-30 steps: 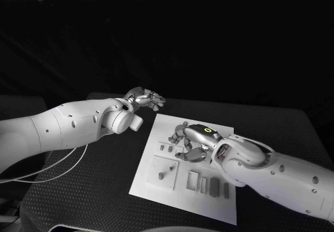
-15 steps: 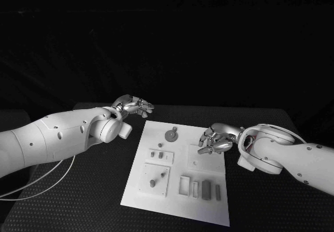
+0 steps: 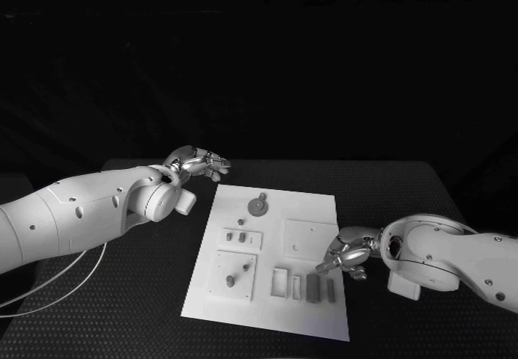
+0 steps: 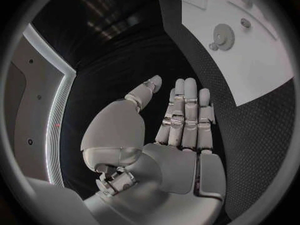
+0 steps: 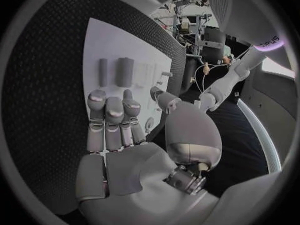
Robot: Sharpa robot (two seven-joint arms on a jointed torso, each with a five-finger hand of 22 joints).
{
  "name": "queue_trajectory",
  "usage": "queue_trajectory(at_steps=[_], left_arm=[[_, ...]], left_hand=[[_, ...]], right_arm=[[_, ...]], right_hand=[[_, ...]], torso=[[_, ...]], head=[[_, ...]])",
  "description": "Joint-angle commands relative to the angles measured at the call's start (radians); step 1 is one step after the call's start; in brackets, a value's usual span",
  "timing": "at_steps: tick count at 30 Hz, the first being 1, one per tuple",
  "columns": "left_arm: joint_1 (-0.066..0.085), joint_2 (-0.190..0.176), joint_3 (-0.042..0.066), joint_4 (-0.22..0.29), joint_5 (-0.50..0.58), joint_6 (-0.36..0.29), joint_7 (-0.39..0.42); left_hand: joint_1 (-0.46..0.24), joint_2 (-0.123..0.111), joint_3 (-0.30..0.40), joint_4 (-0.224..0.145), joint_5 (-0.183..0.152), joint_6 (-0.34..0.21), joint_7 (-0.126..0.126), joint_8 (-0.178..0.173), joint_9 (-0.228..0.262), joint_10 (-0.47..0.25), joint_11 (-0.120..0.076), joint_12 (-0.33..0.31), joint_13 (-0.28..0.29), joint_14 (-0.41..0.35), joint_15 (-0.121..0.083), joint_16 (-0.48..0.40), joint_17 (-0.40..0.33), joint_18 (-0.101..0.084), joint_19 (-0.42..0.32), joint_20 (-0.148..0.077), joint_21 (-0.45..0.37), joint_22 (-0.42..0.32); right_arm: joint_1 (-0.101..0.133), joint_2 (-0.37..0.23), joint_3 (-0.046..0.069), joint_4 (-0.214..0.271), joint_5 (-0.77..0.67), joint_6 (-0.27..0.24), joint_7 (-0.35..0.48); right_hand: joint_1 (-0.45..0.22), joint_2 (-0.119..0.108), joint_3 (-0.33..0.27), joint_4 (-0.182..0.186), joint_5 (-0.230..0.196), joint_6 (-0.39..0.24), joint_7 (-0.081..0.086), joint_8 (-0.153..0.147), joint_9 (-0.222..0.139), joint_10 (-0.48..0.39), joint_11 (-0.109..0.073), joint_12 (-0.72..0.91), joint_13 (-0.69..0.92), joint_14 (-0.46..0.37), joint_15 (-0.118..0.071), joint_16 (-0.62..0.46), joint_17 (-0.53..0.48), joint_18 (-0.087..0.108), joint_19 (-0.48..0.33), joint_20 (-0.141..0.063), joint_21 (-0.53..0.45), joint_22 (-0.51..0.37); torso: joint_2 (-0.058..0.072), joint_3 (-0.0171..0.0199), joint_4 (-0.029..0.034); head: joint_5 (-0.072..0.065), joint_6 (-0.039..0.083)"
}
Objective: Assemble the parts on the task board
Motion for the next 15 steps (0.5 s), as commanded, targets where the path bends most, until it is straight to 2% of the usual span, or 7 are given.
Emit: queue_trajectory(at_steps=[1, 6, 9, 11, 13, 15], left_arm=[[0.001, -0.001, 0.001, 0.005, 0.005, 0.012, 0.005], [0.001, 0.0, 0.0, 0.007, 0.005, 0.011, 0.005], [0.001, -0.001, 0.0, 0.009, 0.005, 0.012, 0.004], [0.001, -0.002, 0.0, 0.012, 0.005, 0.011, 0.005], [0.001, -0.004, 0.0, 0.015, 0.005, 0.011, 0.005], [0.001, -0.004, 0.0, 0.016, 0.005, 0.011, 0.005]], left_hand=[[0.003, 0.0, -0.007, 0.0, 0.002, -0.008, -0.001, 0.004, -0.001, -0.007, 0.002, 0.002, 0.002, 0.004, 0.0, -0.004, 0.002, -0.013, 0.006, -0.018, -0.006, 0.002], [0.003, 0.0, -0.007, 0.0, 0.002, -0.007, -0.001, 0.004, -0.001, -0.007, 0.002, 0.002, 0.002, 0.004, 0.0, -0.004, 0.002, -0.013, 0.006, -0.018, -0.006, 0.002], [0.003, 0.0, -0.007, 0.0, 0.002, -0.007, -0.001, 0.004, -0.001, -0.007, 0.002, 0.002, 0.002, 0.004, 0.0, -0.004, 0.002, -0.013, 0.006, -0.018, -0.006, 0.002], [0.002, 0.0, -0.007, 0.0, 0.002, -0.007, -0.001, 0.004, -0.001, -0.007, 0.002, 0.002, 0.002, 0.004, 0.0, -0.004, 0.002, -0.013, 0.006, -0.018, -0.006, 0.002], [0.002, 0.0, -0.007, 0.001, 0.002, -0.007, -0.001, 0.004, -0.001, -0.007, 0.002, 0.002, 0.002, 0.004, 0.0, -0.005, 0.002, -0.013, 0.006, -0.018, -0.006, 0.002], [0.002, 0.0, -0.007, 0.001, 0.002, -0.007, -0.001, 0.004, -0.001, -0.007, 0.002, 0.002, 0.002, 0.004, 0.0, -0.005, 0.002, -0.013, 0.006, -0.018, -0.006, 0.002]], right_arm=[[0.0, -0.002, -0.006, 0.006, 0.035, 0.074, -0.086], [0.0, 0.002, -0.018, 0.012, 0.061, 0.075, -0.104], [0.0, 0.005, -0.026, 0.009, 0.07, 0.064, -0.115], [-0.001, 0.007, -0.034, 0.005, 0.073, 0.044, -0.122], [-0.002, 0.012, -0.038, 0.002, 0.07, 0.03, -0.121], [-0.004, 0.019, -0.039, -0.004, 0.065, 0.024, -0.123]], right_hand=[[-0.01, 0.003, 0.003, 0.004, -0.002, 0.028, -0.011, 0.001, 0.002, -0.023, -0.032, 0.008, 0.005, 0.029, -0.02, 0.007, 0.0, 0.058, 0.033, -0.038, 0.006, 0.02], [-0.024, 0.011, 0.002, 0.007, -0.002, 0.023, -0.01, -0.005, 0.003, -0.016, -0.031, 0.017, 0.01, 0.038, -0.019, 0.013, 0.003, 0.058, 0.036, -0.041, 0.014, 0.019], [-0.047, 0.025, 0.009, 0.019, -0.002, 0.021, -0.008, -0.012, 0.0, -0.01, -0.03, 0.02, 0.012, 0.044, -0.017, 0.015, 0.003, 0.058, 0.034, -0.042, 0.019, 0.017], [-0.056, 0.024, 0.015, 0.021, -0.002, 0.022, -0.008, -0.014, -0.001, -0.008, -0.029, 0.02, 0.013, 0.046, -0.016, 0.016, 0.003, 0.058, 0.033, -0.042, 0.022, 0.017], [-0.062, 0.023, 0.019, 0.022, -0.002, 0.021, -0.007, -0.016, -0.002, -0.007, -0.028, 0.02, 0.013, 0.047, -0.015, 0.015, 0.002, 0.058, 0.032, -0.042, 0.023, 0.016], [-0.069, 0.016, 0.032, 0.023, -0.002, 0.021, -0.007, -0.019, -0.004, -0.006, -0.028, 0.02, 0.014, 0.048, -0.015, 0.016, 0.003, 0.058, 0.031, -0.042, 0.025, 0.016]], torso=[[0.0, -0.0022, 0.0003], [-0.001, -0.0013, 0.0017], [0.0, -0.002, 0.0022], [-0.001, -0.0028, 0.0024], [0.0, -0.0035, 0.0019], [0.0, -0.0026, 0.0009]], head=[[-0.009, -0.007], [-0.01, -0.013], [-0.013, -0.016], [-0.015, -0.019], [-0.016, -0.021], [-0.017, -0.022]])
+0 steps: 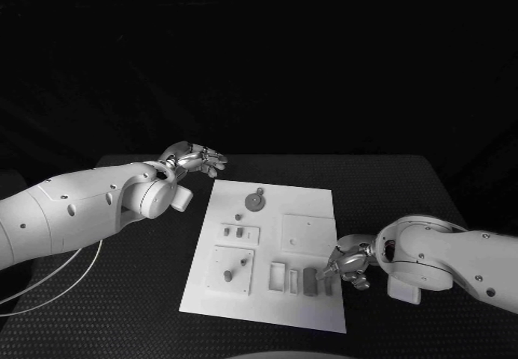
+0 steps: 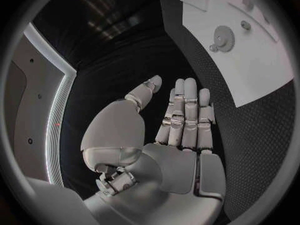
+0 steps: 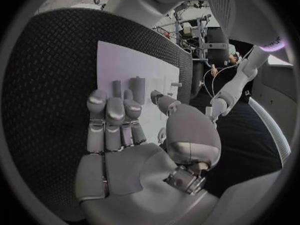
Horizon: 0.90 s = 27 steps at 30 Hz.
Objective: Assemble the parts on the task board
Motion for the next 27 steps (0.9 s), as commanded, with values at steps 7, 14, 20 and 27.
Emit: queue_trajectory(at_steps=[7, 14, 20, 27], left_arm=[[0.001, 0.0, 0.001, 0.005, 0.005, 0.011, 0.005], [0.001, -0.001, 0.0, 0.006, 0.005, 0.016, 0.001], [0.001, -0.001, 0.0, 0.006, 0.005, 0.016, 0.002], [0.001, 0.001, 0.0, 0.006, 0.005, 0.016, 0.001]], left_hand=[[0.002, 0.0, -0.007, 0.001, 0.002, -0.007, -0.001, 0.004, -0.001, -0.007, 0.002, 0.002, 0.001, 0.004, 0.0, -0.005, 0.002, -0.013, 0.006, -0.018, -0.007, 0.001], [0.001, 0.0, -0.007, 0.002, 0.002, -0.007, -0.001, 0.004, -0.001, -0.007, 0.002, 0.002, 0.001, 0.004, 0.0, -0.005, 0.002, -0.014, 0.006, -0.018, -0.007, 0.002], [0.0, 0.0, -0.008, 0.002, 0.002, -0.007, -0.001, 0.004, -0.001, -0.007, 0.002, 0.002, 0.001, 0.004, 0.0, -0.005, 0.003, -0.014, 0.006, -0.018, -0.007, 0.002], [0.0, 0.0, -0.008, 0.003, 0.002, -0.007, -0.001, 0.004, -0.001, -0.007, 0.002, 0.002, 0.001, 0.003, 0.0, -0.006, 0.003, -0.014, 0.006, -0.018, -0.008, 0.002]], right_arm=[[-0.026, 0.033, -0.004, -0.024, -0.019, -0.029, -0.025], [-0.041, 0.064, -0.005, -0.05, -0.027, -0.066, -0.01], [-0.053, 0.087, -0.005, -0.07, -0.029, -0.063, -0.013], [-0.074, 0.12, -0.005, -0.096, -0.042, -0.071, -0.018]], right_hand=[[-0.037, -0.027, 0.028, 0.006, -0.002, 0.013, 0.003, -0.012, -0.004, -0.013, -0.018, 0.003, 0.003, 0.018, -0.006, 0.007, 0.001, 0.07, 0.011, -0.017, 0.011, 0.013], [-0.044, -0.036, 0.039, 0.008, -0.002, 0.012, 0.004, -0.015, -0.005, -0.013, -0.017, 0.002, 0.004, 0.015, -0.006, 0.003, -0.003, 0.07, 0.011, -0.017, 0.013, 0.011], [-0.047, -0.044, 0.044, 0.007, -0.002, 0.012, 0.005, -0.016, -0.006, -0.013, -0.017, 0.001, 0.004, 0.014, -0.005, 0.003, -0.004, 0.07, 0.011, -0.016, 0.014, 0.01], [-0.05, -0.05, 0.047, 0.007, -0.002, 0.011, 0.005, -0.018, -0.006, -0.014, -0.016, 0.001, 0.005, 0.012, -0.005, 0.001, -0.006, 0.07, 0.011, -0.016, 0.014, 0.009]], torso=[[0.001, 0.0017, 0.002], [0.001, 0.002, 0.0008], [0.001, 0.002, 0.0011], [0.001, 0.0017, 0.0]], head=[[0.003, -0.01], [0.01, -0.011], [0.014, -0.013], [0.017, -0.015]])
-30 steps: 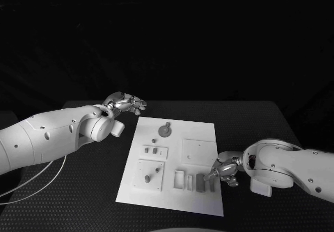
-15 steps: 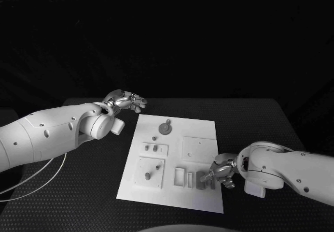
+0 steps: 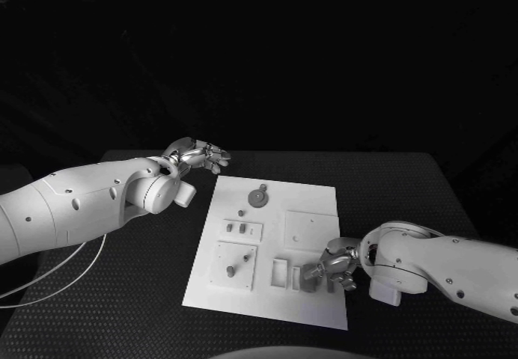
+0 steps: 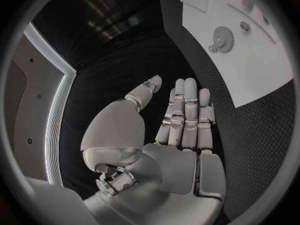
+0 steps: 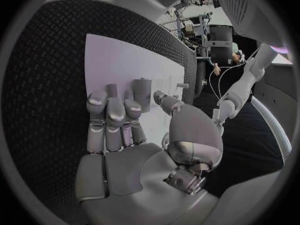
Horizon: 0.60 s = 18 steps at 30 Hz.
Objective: Assemble the parts on the task board
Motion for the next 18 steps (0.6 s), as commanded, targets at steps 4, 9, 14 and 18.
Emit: queue_trajectory(at_steps=[4, 9, 14, 18], left_arm=[[0.001, 0.003, 0.001, 0.003, 0.005, 0.016, 0.004], [0.001, 0.0, 0.001, 0.004, 0.005, 0.014, 0.003], [0.001, 0.001, 0.001, 0.006, 0.005, 0.015, 0.003], [0.001, 0.002, 0.001, 0.007, 0.005, 0.014, 0.003]], left_hand=[[-0.001, 0.0, -0.005, 0.0, 0.002, -0.008, -0.001, 0.005, -0.001, -0.007, 0.002, 0.002, 0.001, 0.003, 0.0, -0.006, 0.001, -0.014, 0.006, -0.018, -0.004, 0.002], [-0.001, 0.0, -0.005, 0.001, 0.002, -0.008, -0.001, 0.005, -0.001, -0.007, 0.002, 0.002, 0.001, 0.003, 0.0, -0.006, 0.002, -0.014, 0.006, -0.018, -0.004, 0.002], [-0.001, 0.0, -0.005, 0.001, 0.002, -0.008, -0.001, 0.005, -0.001, -0.007, 0.002, 0.002, 0.002, 0.003, 0.0, -0.006, 0.002, -0.014, 0.006, -0.018, -0.004, 0.002], [-0.001, 0.0, -0.005, 0.001, 0.002, -0.008, -0.001, 0.005, -0.001, -0.007, 0.002, 0.002, 0.002, 0.003, 0.0, -0.006, 0.002, -0.014, 0.006, -0.018, -0.004, 0.002]], right_arm=[[-0.022, 0.023, -0.008, -0.031, -0.025, -0.004, -0.009], [-0.029, 0.037, -0.017, -0.038, -0.028, 0.001, -0.01], [-0.03, 0.045, -0.022, -0.035, -0.038, -0.012, -0.006], [-0.03, 0.048, -0.022, -0.033, -0.04, -0.02, -0.003]], right_hand=[[-0.004, -0.008, 0.01, -0.003, -0.002, 0.007, 0.009, -0.009, -0.048, -0.022, -0.009, 0.001, 0.002, -0.002, -0.001, -0.003, -0.002, 0.085, -0.003, -0.001, 0.005, 0.009], [-0.005, -0.008, 0.01, -0.003, -0.002, 0.007, 0.009, -0.009, -0.048, -0.022, -0.009, 0.001, 0.002, -0.002, -0.001, -0.002, -0.001, 0.085, -0.003, -0.001, 0.005, 0.009], [0.0, -0.009, 0.012, -0.013, -0.002, 0.01, 0.009, -0.007, -0.047, -0.022, -0.01, 0.001, 0.003, 0.0, -0.001, 0.0, 0.001, 0.085, -0.003, -0.001, 0.007, 0.008], [0.005, -0.009, 0.013, -0.023, -0.002, 0.011, 0.009, -0.008, -0.046, -0.022, -0.01, 0.002, 0.004, -0.001, -0.001, 0.0, 0.0, 0.085, -0.003, 0.0, 0.009, 0.008]], torso=[[-0.001, -0.0016, 0.0004], [-0.001, -0.0018, -0.0005], [0.0, -0.0016, -0.0009], [-0.001, -0.0017, -0.0009]], head=[[-0.001, -0.002], [-0.002, -0.004], [-0.002, -0.004], [-0.002, -0.003]])
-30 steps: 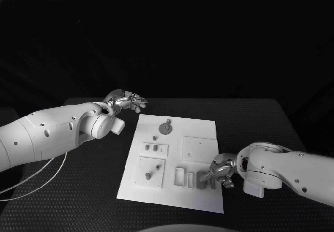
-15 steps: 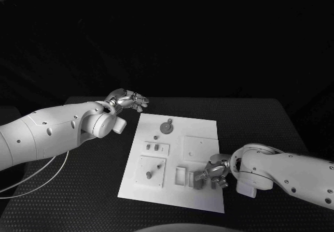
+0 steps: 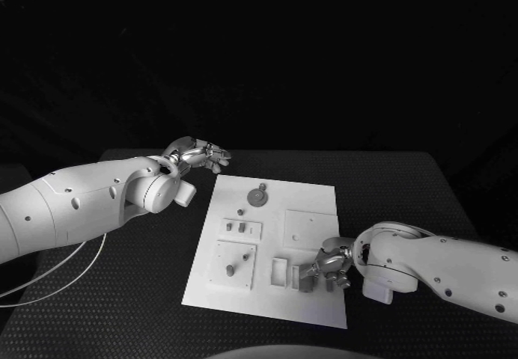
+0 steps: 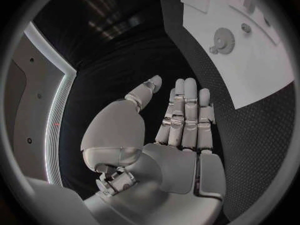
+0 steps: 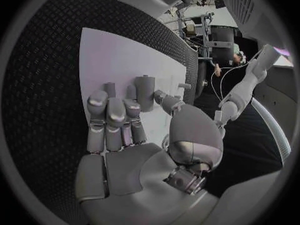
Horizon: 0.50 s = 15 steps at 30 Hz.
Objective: Assemble the parts on the task board
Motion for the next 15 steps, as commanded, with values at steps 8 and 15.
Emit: queue_trajectory(at_steps=[8, 15], left_arm=[[0.001, 0.001, 0.001, 0.003, 0.004, 0.011, 0.005], [0.001, 0.0, 0.001, 0.004, 0.004, 0.009, 0.004]], left_hand=[[-0.002, 0.0, -0.005, 0.002, 0.002, -0.008, -0.001, 0.005, -0.001, -0.007, 0.002, 0.002, 0.002, 0.003, 0.0, -0.007, 0.002, -0.014, 0.006, -0.018, -0.004, 0.002], [-0.002, 0.001, -0.005, 0.002, 0.002, -0.008, -0.001, 0.005, -0.002, -0.007, 0.002, 0.002, 0.002, 0.003, 0.0, -0.007, 0.002, -0.014, 0.006, -0.018, -0.005, 0.002]], right_arm=[[-0.019, 0.012, -0.015, 0.006, -0.024, -0.007, -0.003], [-0.019, 0.004, -0.015, 0.013, -0.024, -0.024, -0.003]], right_hand=[[0.009, -0.018, 0.002, -0.024, -0.002, -0.013, 0.008, -0.017, 0.0, -0.002, 0.0, 0.0, 0.002, -0.009, 0.002, -0.005, -0.005, 0.085, -0.005, 0.001, 0.006, 0.006], [0.005, -0.076, 0.02, -0.021, 0.0, -0.036, 0.016, -0.032, -0.006, -0.015, 0.008, -0.007, 0.002, -0.017, 0.01, -0.011, -0.007, 0.085, -0.011, 0.005, 0.002, 0.0]], torso=[[0.0, 0.0011, -0.0002], [0.0, 0.0011, -0.001]], head=[[0.0, 0.001], [0.003, 0.0]])
